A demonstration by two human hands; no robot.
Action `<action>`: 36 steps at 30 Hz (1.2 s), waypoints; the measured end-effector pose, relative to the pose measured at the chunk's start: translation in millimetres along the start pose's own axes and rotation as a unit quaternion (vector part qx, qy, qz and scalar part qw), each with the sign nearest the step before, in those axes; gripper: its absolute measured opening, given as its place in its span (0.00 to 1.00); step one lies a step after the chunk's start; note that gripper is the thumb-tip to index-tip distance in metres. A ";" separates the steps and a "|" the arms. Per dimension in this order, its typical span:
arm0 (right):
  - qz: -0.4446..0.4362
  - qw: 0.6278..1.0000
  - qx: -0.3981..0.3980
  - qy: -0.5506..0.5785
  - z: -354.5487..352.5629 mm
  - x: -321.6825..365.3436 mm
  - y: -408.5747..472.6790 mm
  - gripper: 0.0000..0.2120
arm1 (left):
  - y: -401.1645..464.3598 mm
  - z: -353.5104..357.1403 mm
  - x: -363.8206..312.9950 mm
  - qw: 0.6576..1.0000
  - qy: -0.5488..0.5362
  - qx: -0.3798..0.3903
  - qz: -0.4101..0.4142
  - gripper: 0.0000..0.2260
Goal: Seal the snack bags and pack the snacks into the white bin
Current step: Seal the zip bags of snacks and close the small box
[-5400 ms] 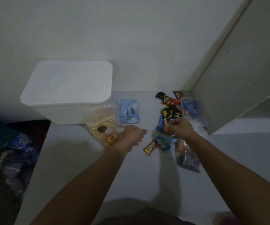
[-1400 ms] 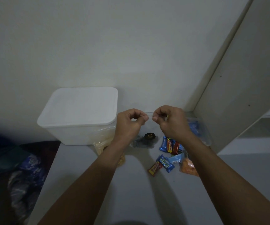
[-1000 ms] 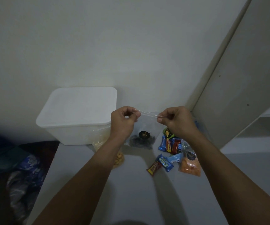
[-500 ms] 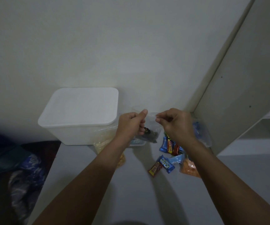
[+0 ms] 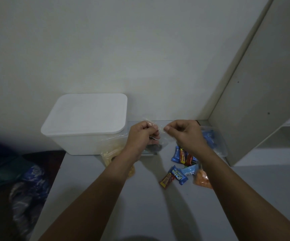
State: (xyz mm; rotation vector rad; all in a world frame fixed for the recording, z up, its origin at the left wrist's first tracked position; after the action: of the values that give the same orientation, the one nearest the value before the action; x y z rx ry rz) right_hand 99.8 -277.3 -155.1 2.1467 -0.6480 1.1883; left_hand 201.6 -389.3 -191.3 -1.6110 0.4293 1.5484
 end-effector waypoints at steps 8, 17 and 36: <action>-0.004 0.998 0.011 -0.064 1.4 -3.6 5.6 0.06 | 0.3 -39.3 -2.5 0.983 0.045 -0.171 0.053 0.07; 0.034 0.998 0.030 0.048 9.2 -15.6 -0.8 0.10 | 0.9 -61.4 29.5 0.990 0.053 -0.131 0.018 0.07; 0.112 0.974 0.169 -0.104 150.7 -92.6 -10.2 0.07 | -28.0 -165.1 135.6 0.957 0.080 -0.259 -0.109 0.05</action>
State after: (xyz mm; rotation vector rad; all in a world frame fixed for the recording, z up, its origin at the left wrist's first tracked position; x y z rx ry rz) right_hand 148.9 -363.5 -301.8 2.5633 -0.8484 1.2741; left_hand 353.8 -456.4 -328.4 -2.1118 -0.0863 1.4364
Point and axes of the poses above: each hand's wrist, its own y-axis towards the middle knuckle, its own z-axis out of the palm, x = y × z, the point moved 10 cm from there along y, towards the middle knuckle, and after that the axes turned 8 degrees about -z, right-handed, at the moved point
